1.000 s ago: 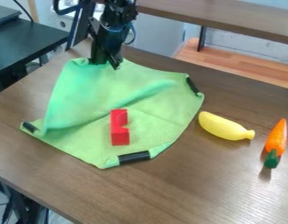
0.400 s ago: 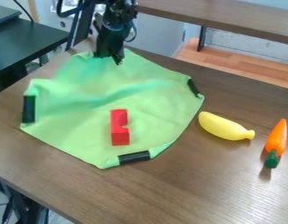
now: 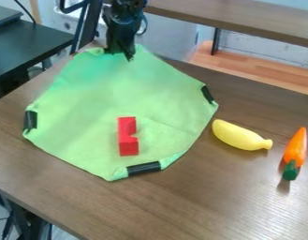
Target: Unfold the cloth from the left
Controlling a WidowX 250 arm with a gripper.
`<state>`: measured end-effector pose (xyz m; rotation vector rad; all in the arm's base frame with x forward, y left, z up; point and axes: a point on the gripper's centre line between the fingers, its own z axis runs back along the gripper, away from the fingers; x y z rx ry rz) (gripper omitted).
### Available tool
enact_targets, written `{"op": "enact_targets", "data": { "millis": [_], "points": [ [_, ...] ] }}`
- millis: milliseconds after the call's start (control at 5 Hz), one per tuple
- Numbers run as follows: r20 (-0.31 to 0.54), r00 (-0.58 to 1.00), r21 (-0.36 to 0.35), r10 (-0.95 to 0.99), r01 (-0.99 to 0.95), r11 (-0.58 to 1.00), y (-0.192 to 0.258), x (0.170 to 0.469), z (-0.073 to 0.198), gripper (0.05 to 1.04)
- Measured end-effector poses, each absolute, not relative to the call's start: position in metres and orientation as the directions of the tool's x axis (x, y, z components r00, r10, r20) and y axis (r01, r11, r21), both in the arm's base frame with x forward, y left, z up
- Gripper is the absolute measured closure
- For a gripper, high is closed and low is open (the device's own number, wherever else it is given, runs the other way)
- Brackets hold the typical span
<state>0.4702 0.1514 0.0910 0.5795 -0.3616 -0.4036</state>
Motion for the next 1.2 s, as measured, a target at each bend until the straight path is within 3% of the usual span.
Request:
{"op": "enact_targets", "data": {
  "millis": [200, 400, 600, 800, 1000, 1200],
  "points": [
    [0.262, 0.863, 0.526, -0.432, 0.248, 0.814, 0.157, 0.471, 0.084, 0.891],
    [0.339, 0.864, 0.384, -0.373, 0.235, 0.893, 0.161, 0.471, 0.092, 0.656],
    [0.398, 0.861, 0.232, -0.317, 0.239, 0.943, 0.165, 0.465, 0.099, 0.357],
    [0.414, 0.859, 0.190, -0.302, 0.244, 0.951, 0.166, 0.462, 0.098, 0.107],
    [0.401, 0.866, 0.122, -0.299, 0.273, 0.954, 0.156, 0.444, 0.112, 0.083],
    [0.380, 0.864, 0.142, -0.332, 0.300, 0.943, 0.137, 0.407, 0.153, 0.083]
  ]
}}
